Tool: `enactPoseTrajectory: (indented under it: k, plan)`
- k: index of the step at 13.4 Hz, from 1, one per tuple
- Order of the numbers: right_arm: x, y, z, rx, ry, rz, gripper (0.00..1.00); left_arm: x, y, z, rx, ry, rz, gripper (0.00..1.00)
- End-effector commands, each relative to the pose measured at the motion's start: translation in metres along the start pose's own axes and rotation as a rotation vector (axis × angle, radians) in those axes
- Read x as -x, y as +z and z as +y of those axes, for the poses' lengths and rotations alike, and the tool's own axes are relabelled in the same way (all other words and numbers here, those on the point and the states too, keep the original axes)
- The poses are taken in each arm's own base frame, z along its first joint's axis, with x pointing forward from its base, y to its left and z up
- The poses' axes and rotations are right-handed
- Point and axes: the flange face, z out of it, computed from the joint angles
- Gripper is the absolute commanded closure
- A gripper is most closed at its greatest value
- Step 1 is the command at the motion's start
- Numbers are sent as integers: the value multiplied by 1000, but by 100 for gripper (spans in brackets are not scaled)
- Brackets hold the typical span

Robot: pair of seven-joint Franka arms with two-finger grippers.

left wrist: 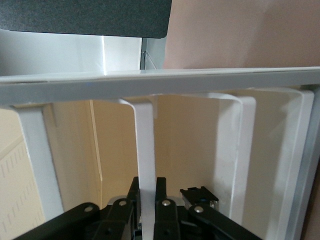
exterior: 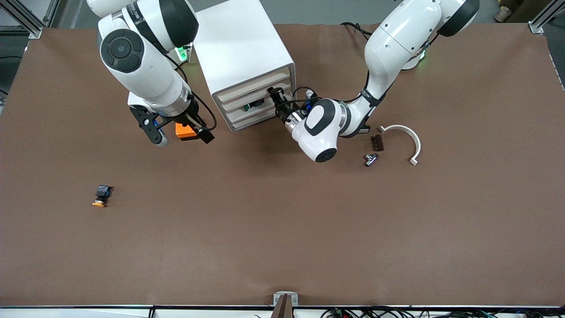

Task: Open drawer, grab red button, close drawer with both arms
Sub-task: 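Pull the drawer out of the cabinet with the left gripper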

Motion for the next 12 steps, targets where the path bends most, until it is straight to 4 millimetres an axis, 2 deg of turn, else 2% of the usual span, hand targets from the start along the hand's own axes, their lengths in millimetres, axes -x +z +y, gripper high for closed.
enactPoseTrajectory:
  k: [1,5,6,7,8,11,12]
  plan:
    - [-2,-4,-3,2,23,-4,0,7,-31,-7,32,32,-10,100]
    - [17,8,-5,40,73,1,0,-3,-109,5,80,52,-109,100]
    - [19,20,-11,60,68,15,0,-4,-118,6,85,62,-119,100]
    - [19,19,-11,60,73,17,0,-5,-126,6,97,74,-129,100]
    - [22,19,-11,60,72,16,0,-8,-143,11,117,78,-151,100]
    - [66,25,-17,55,116,44,0,-11,-160,23,141,111,-174,100]
    - [79,28,-19,50,107,49,0,-11,-164,29,144,120,-179,93]
